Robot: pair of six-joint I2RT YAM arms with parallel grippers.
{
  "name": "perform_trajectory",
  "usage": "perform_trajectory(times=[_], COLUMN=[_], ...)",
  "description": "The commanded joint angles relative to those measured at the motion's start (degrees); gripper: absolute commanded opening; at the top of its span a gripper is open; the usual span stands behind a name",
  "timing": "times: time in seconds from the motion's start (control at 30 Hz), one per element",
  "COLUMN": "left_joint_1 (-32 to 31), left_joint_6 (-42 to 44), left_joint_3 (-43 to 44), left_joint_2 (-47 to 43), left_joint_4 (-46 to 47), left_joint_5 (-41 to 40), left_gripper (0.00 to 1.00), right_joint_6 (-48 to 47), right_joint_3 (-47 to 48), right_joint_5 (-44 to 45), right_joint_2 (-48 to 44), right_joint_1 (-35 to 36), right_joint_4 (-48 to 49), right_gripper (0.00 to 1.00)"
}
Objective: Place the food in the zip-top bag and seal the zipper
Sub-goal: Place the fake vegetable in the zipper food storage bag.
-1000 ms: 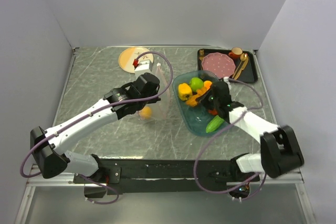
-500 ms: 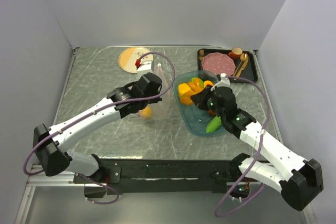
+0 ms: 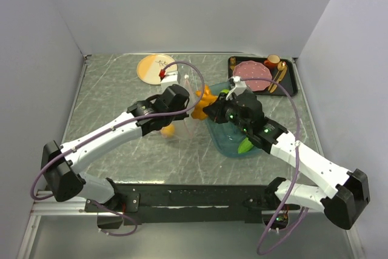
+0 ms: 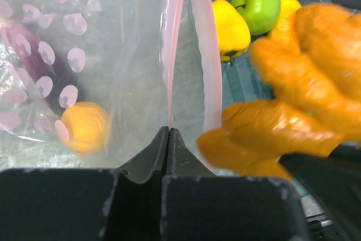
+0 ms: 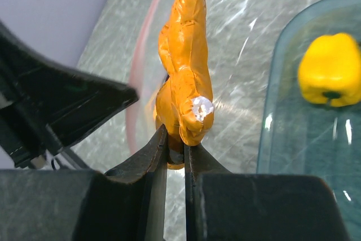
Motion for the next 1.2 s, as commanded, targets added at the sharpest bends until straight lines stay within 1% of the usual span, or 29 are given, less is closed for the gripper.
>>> perform_trajectory(times=[0.0, 0.1, 0.13, 0.2, 0.4, 0.43, 0.47, 0.5, 0.53, 0.57, 0.63, 0.7, 0.73, 0.8, 0.83, 0.9, 1.0, 1.03, 1.07, 1.13, 1.17], left_joint_1=[0.20, 0.20, 0.20, 0.20, 0.20, 0.20, 0.20, 0.20, 0.20, 0.20, 0.20, 0.20, 0.20, 0.20, 0.20, 0.29, 0.20, 0.38, 0.29, 0.38, 0.29], left_joint_6=[-0.37, -0.19, -0.19, 0.34, -0.10, -0.28, -0.28, -0.28, -0.19, -0.10, 0.07, 0.25, 0.25, 0.16, -0.19, -0.45, -0.63, -0.46, -0.37, -0.28, -0.19], left_joint_3=[1.52, 1.61, 1.70, 1.88, 2.05, 1.70, 1.44, 1.26, 1.26, 1.35, 1.87, 2.05, 2.05, 1.70, 1.61, 1.44, 1.35, 1.52, 1.52, 1.88, 1.88], left_joint_2=[0.46, 0.11, 0.02, -0.16, -1.38, -1.82, -2.18, -2.70, -2.88, -2.97, -2.88, -2.71, -2.88, -3.06, -3.15, -3.50, -3.76, -3.76, -3.59, -3.32, -3.24], left_joint_4=[1.21, 1.73, 1.91, 2.52, 2.09, 2.26, 2.53, 2.70, 2.62, 2.53, 2.18, 1.91, 1.74, 1.74, 1.48, 1.21, 1.04, 1.03, 0.95, 0.42, 0.33], left_joint_5=[0.77, 1.30, 1.56, 2.08, 2.09, 2.09, 2.09, 2.00, 2.00, 2.00, 1.91, 1.83, 1.82, 1.47, 1.21, 0.60, 0.16, 0.07, -0.11, -0.28, -0.28], left_gripper=[0.01, 0.01, 0.01, 0.01, 0.01, 0.01, 0.01, 0.01, 0.01, 0.01, 0.01, 0.01, 0.01, 0.01, 0.01, 0.01, 0.01, 0.01, 0.01, 0.01, 0.01], right_joint_6=[-0.86, -2.17, -2.70, -3.76, -3.41, -3.41, -3.41, -3.49, -3.49, -3.32, -3.67, -3.49, -3.49, -2.97, -2.71, -2.44, -1.48, -0.86, 0.45, 2.12, 2.65], right_joint_3=[3.00, 5.28, 5.46, 7.04, 8.45, 8.54, 8.71, 8.80, 8.97, 9.32, 9.59, 9.85, 9.94, 9.86, 9.85, 9.24, 7.40, 6.26, 5.64, 3.37, 2.74], right_joint_5=[-1.31, -1.05, -3.05, -4.12, -5.61, -5.79, -6.31, -6.58, -6.76, -7.02, -7.55, -7.46, -7.11, -5.80, -3.53, -1.58, 4.56, 7.54, 8.26, 8.97, 7.15], right_joint_2=[0.11, 2.92, 3.88, 6.87, 11.63, 11.89, 12.15, 12.33, 12.51, 12.77, 12.77, 12.77, 12.68, 11.55, 10.93, 8.39, 3.73, 2.41, 0.23, -1.72, -1.82], right_joint_1=[1.67, 2.02, 2.20, 2.46, 3.08, 3.16, 3.08, 3.16, 3.17, 3.08, 3.08, 2.99, 2.99, 3.08, 2.90, 2.64, 1.59, -0.07, -1.22, -4.81, -8.84], right_joint_4=[2.01, -1.06, -1.59, -3.00, -3.80, -3.80, -3.45, -3.27, -3.27, -3.35, -3.27, -3.44, -3.70, -3.97, -4.41, -4.76, -5.55, -6.51, -6.95, -8.27, -8.80], right_gripper=[0.00, 0.00, 0.00, 0.00, 0.02, 0.09, 0.14, 0.16, 0.29, 0.39, 0.41, 0.54, 0.63, 0.63, 0.65, 0.66, 0.66, 0.66, 0.67, 0.78, 0.78])
